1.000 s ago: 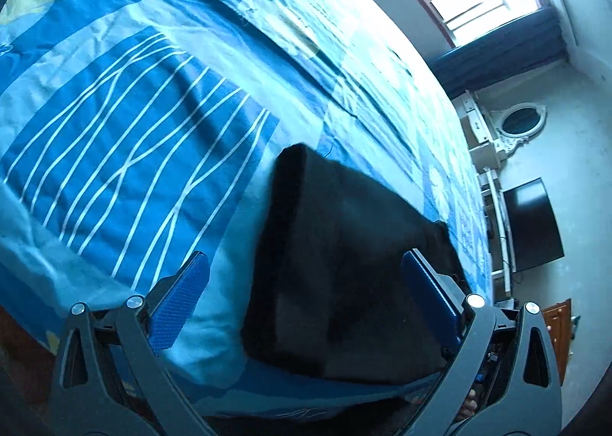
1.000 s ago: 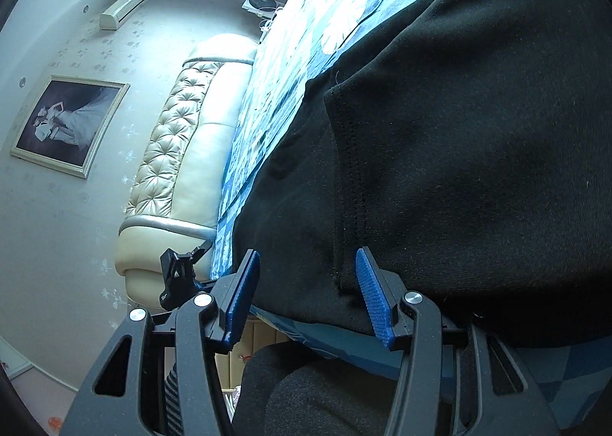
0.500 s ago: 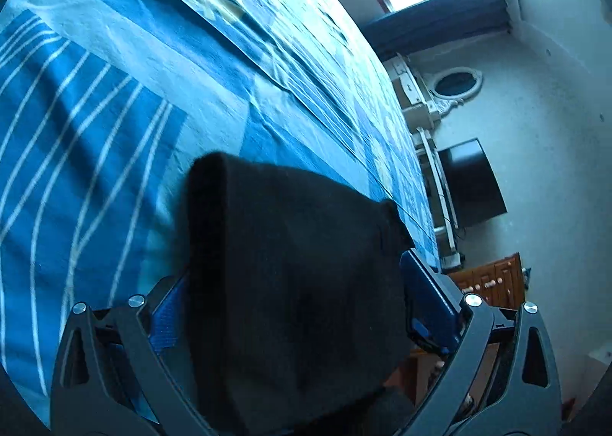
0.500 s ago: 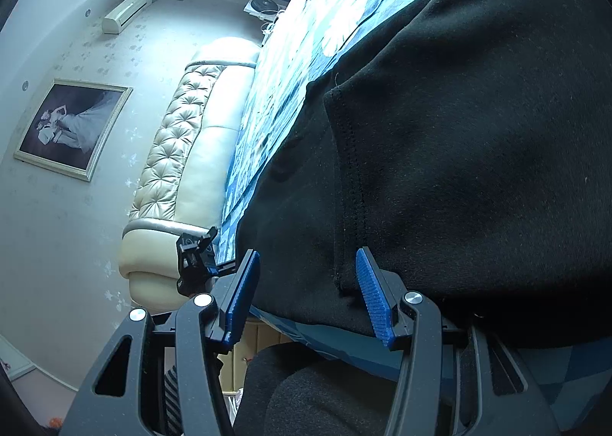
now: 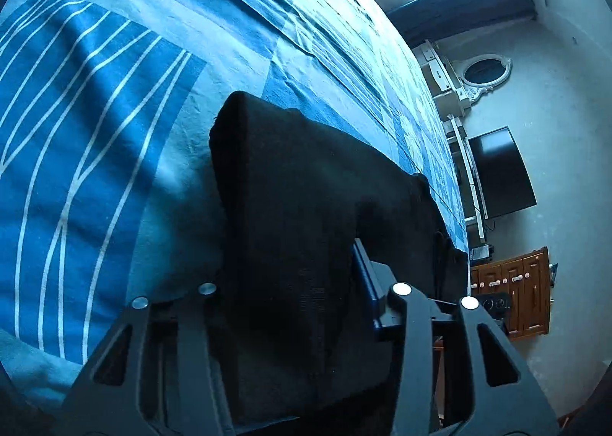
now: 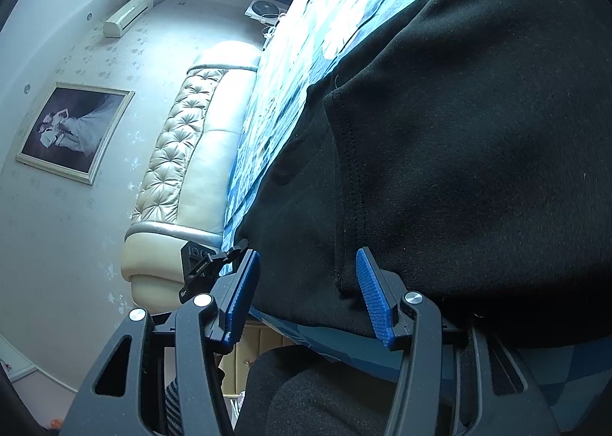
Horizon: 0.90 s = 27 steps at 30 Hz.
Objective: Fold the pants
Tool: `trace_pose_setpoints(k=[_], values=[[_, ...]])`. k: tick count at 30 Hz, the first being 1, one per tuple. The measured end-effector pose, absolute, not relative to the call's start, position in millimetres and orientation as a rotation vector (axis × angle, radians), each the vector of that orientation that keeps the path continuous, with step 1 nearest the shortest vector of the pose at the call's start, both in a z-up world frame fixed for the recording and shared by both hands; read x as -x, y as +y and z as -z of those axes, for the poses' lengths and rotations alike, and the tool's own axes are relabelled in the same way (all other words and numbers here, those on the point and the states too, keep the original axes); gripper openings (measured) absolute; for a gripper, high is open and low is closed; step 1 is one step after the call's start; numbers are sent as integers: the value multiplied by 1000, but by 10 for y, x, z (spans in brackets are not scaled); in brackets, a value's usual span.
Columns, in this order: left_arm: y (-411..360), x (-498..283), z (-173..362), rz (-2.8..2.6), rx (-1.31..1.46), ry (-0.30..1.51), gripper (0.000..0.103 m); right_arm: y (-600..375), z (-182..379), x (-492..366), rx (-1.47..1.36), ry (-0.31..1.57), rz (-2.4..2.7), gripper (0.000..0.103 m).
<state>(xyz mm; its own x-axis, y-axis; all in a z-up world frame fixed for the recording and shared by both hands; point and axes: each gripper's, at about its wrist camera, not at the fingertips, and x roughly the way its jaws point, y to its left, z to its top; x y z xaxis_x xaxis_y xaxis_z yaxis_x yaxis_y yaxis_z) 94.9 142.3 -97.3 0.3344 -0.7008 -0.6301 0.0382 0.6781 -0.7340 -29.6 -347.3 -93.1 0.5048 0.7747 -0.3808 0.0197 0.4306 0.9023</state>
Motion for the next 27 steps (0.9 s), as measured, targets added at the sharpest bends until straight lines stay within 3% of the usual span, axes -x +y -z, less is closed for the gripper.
trace_pose_setpoints(k=[2,6,9,10,11,15,27], values=[[1482,-971,991,527,750,1161,30,-3477,932,299,-1029,936,-570,53],[1500,-997,990,516,750,1174,29,-3478,931,304,-1031,935,-570,53],[1484,-1094,943,531,791,1177,53,-3481,932,306,-1032,933,-570,53],[1536,-1104,923,540,815,1154,68,-3483,930,306,-1031,933,-570,53],[1579,-1126,886,533,826,1126,77,-3484,931,306,-1031,933,-569,53],[1765,-1295,767,520,827,1031,81,-3489,934,305,-1032,932,-568,53],[1570,-1603,921,689,636,1098,80,-3491,939,323,-1048,918,-561,53]])
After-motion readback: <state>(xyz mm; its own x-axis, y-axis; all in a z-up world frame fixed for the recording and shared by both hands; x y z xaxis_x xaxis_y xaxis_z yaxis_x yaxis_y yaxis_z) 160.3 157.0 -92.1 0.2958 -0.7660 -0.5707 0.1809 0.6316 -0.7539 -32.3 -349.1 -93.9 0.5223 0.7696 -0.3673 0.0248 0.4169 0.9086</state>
